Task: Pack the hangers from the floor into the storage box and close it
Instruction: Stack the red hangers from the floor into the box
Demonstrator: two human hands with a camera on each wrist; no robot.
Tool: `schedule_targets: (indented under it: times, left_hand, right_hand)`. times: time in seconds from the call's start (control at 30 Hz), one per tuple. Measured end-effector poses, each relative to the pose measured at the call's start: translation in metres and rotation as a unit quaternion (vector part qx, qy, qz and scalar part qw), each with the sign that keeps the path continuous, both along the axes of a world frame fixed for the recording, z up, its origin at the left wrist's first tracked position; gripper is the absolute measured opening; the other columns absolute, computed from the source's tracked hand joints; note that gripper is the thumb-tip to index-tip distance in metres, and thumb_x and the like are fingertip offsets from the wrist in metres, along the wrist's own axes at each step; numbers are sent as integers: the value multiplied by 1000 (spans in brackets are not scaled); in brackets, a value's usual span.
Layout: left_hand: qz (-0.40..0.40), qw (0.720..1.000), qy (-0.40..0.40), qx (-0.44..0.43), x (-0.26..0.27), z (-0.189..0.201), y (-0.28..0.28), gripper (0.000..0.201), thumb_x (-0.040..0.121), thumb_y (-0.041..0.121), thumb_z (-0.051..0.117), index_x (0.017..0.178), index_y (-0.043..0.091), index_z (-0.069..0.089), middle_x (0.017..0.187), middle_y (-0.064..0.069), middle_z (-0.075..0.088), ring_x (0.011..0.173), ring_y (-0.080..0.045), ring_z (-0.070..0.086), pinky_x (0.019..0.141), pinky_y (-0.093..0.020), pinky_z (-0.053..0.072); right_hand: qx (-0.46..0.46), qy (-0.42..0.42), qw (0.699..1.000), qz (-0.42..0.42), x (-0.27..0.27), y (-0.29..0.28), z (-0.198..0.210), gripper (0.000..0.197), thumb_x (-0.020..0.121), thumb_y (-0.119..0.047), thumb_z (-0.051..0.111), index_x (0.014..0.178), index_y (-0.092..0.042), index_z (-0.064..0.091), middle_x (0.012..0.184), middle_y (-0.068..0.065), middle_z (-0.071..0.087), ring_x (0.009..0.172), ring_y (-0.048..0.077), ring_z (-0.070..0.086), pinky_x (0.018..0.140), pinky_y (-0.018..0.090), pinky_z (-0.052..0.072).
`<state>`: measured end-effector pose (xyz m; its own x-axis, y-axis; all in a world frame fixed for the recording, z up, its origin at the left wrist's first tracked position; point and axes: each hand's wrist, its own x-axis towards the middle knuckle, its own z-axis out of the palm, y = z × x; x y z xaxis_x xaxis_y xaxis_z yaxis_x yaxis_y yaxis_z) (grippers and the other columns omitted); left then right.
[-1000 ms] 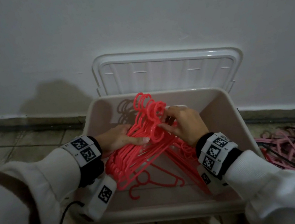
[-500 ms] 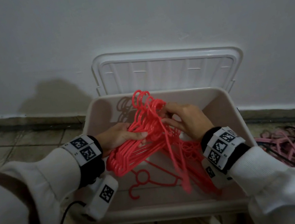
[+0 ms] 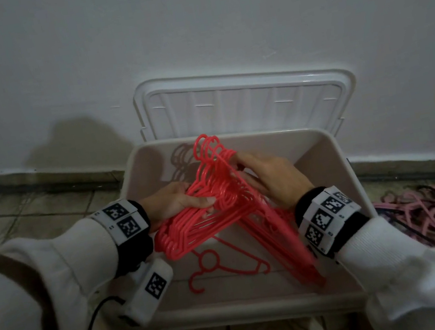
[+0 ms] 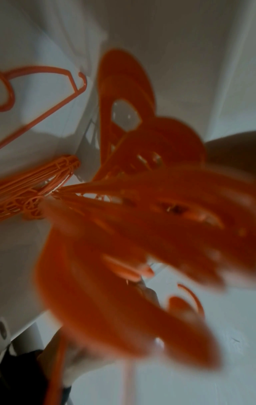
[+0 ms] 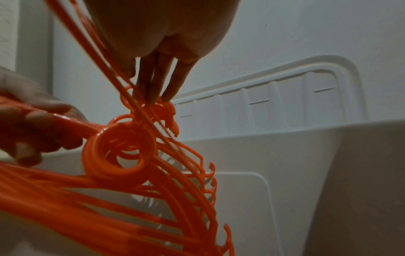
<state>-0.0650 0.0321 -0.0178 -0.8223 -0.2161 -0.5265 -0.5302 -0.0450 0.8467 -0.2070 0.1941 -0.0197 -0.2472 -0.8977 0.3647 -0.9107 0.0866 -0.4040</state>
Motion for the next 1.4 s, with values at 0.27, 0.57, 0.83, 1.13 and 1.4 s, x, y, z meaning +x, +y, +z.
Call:
schedule_targets:
  times: [0.27, 0.57, 0.83, 1.13, 1.4]
  left_hand:
    - [11, 999, 14, -29, 1, 4, 0, 65, 47, 38, 76, 100, 2, 67, 83, -9, 72, 64, -14, 67, 66, -23, 54]
    - [-21, 999, 8, 30, 1, 14, 8, 45, 68, 18, 77, 107, 0, 63, 98, -16, 70, 76, -21, 68, 74, -29, 57]
    - [-77, 996, -15, 38, 4, 19, 14, 23, 75, -5, 65, 98, -2, 61, 82, -14, 70, 68, -18, 69, 69, -29, 58]
    - [-91, 996, -15, 15, 4, 21, 12, 38, 77, -3, 65, 112, -13, 54, 102, -27, 63, 72, -20, 67, 72, -27, 57]
    - [-123, 992, -5, 39, 8, 28, 23, 54, 69, 1, 70, 117, -12, 48, 114, -37, 56, 93, -33, 60, 83, -37, 55]
  right_hand:
    - [41, -14, 998, -35, -10, 5, -5, 24, 93, -34, 41, 105, -13, 46, 86, 10, 60, 81, 23, 55, 68, 26, 32]
    - [49, -76, 996, 0, -8, -3, -27, 18, 86, -15, 59, 94, 0, 54, 93, -2, 41, 78, 9, 39, 75, 16, 30]
    - [40, -85, 995, -29, -9, -3, -22, 43, 78, -37, 68, 104, -5, 57, 95, -3, 48, 82, 0, 41, 78, 17, 39]
    - [90, -167, 982, -23, -26, 5, -34, 93, 53, -47, 59, 126, 6, 36, 122, 13, 39, 117, 20, 37, 107, 20, 25]
    - [145, -99, 982, -75, -16, 4, -28, 111, 59, -40, 82, 145, -17, 16, 148, -1, 24, 137, 13, 19, 111, 57, -4]
